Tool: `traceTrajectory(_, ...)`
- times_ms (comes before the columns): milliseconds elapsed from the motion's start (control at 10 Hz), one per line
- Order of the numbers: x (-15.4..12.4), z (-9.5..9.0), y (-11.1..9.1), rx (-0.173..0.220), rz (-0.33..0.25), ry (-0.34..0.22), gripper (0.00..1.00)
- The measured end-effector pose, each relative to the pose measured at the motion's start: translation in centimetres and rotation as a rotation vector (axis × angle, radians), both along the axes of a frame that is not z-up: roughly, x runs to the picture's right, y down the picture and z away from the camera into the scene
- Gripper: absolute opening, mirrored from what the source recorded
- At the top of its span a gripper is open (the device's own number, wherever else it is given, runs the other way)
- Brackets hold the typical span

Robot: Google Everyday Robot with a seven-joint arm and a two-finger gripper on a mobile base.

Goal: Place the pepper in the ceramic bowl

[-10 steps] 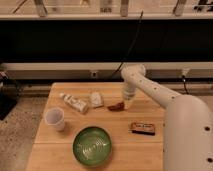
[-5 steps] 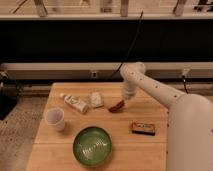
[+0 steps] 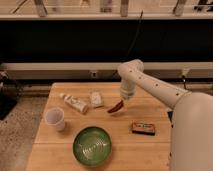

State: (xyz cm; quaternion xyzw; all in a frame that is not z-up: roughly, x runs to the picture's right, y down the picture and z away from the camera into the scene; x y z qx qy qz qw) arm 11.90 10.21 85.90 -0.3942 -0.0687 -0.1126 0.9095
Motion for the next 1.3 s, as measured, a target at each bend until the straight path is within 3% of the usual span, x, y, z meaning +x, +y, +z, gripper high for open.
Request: traceTrajectory(1300, -2.3, -5.8, 2.9, -0.036, -0.098, 0.000, 0.03)
